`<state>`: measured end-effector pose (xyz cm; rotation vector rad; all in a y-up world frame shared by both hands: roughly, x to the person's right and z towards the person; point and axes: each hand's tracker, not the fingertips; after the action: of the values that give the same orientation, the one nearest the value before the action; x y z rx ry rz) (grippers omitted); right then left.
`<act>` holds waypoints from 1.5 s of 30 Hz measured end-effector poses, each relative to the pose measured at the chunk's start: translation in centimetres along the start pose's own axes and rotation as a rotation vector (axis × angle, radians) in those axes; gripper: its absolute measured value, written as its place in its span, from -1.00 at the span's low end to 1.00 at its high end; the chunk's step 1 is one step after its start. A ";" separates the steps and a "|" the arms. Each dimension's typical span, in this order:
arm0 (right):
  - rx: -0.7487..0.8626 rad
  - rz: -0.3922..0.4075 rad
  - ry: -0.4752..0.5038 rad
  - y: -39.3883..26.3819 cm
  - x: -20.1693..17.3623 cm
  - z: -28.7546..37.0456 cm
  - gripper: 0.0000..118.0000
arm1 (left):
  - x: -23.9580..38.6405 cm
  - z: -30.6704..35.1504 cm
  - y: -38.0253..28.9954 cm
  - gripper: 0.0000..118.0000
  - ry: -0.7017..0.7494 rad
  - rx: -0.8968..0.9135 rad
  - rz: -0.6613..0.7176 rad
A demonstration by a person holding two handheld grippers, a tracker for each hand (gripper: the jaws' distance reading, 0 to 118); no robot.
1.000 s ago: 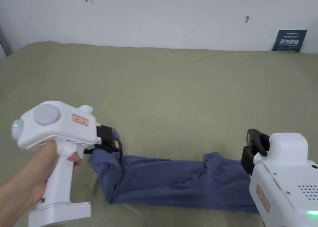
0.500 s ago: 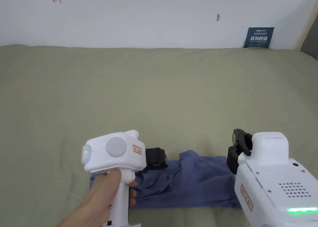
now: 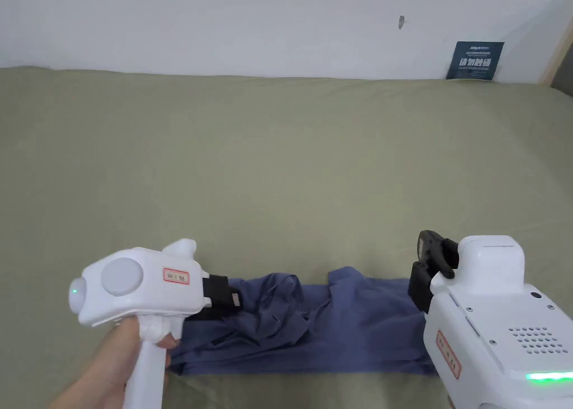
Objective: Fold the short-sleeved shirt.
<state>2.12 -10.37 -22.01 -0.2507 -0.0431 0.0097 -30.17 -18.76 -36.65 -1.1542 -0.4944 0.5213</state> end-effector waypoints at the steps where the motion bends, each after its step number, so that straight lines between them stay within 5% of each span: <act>1: -0.003 0.003 0.000 -0.1 0.0 0.0 -1.00 | 0.4 -1.6 -0.6 -1.00 -0.024 -0.024 0.023; 13: -0.043 0.018 -0.021 -1.3 1.1 -0.4 -1.00 | -0.8 -6.6 -2.1 -1.00 -0.173 -0.055 0.099; 20: -0.031 0.014 -0.017 -0.4 0.9 -0.1 -1.00 | 0.1 3.2 0.8 -1.00 -0.099 0.043 -0.064; 26: -0.006 0.022 -0.010 0.2 0.1 -0.2 -1.00 | -6.9 8.9 0.8 -1.00 0.070 0.069 0.050; 29: 0.012 0.031 -0.015 0.3 -0.3 -0.2 -1.00 | -9.4 8.6 0.3 -0.95 -0.033 0.009 0.071; 30: 0.021 0.034 -0.021 0.3 -0.4 -0.2 -1.00 | -9.6 8.2 0.1 -0.46 -0.067 -0.005 0.061; 32: 0.027 0.035 -0.023 0.5 -0.5 -0.3 -1.00 | -9.7 7.6 0.0 0.92 -0.109 -0.013 0.085; 33: 0.028 0.035 -0.026 0.5 -0.6 -0.5 -1.00 | -9.5 6.9 -0.1 1.00 -0.118 0.000 0.088; 43: 0.033 0.053 -0.049 0.6 -1.5 -0.8 -1.00 | -8.9 2.7 1.0 0.88 -0.203 -0.009 0.140; 44: 0.030 0.048 -0.051 0.6 -1.5 -0.8 -1.00 | -8.9 2.7 1.0 0.59 -0.230 0.016 0.168; 45: 0.030 0.042 -0.051 0.5 -1.5 -0.8 -1.00 | -8.7 2.2 0.9 -0.48 -0.201 0.012 0.177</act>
<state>0.63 -10.08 -22.98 -0.2219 -0.0886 0.0590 -38.44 -22.31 -37.67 -1.1453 -0.5635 0.7982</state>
